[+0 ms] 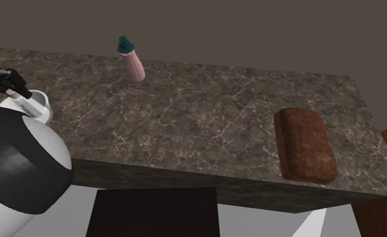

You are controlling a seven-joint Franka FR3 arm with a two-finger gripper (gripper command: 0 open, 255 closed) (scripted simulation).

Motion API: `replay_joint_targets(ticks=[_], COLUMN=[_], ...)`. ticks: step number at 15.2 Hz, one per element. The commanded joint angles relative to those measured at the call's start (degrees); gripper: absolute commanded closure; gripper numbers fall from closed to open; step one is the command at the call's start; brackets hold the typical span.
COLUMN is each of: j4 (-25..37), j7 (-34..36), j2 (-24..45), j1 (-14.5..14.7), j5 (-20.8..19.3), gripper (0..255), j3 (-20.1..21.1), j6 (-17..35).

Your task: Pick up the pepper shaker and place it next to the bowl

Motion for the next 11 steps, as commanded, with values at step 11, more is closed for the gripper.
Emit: replay_joint_targets(ticks=[11], j4=[-1.9], j7=[4.3], j2=[5.0], j1=[2.1], j5=[-2.8], gripper=[255], j3=[0.6], j6=[5.6])
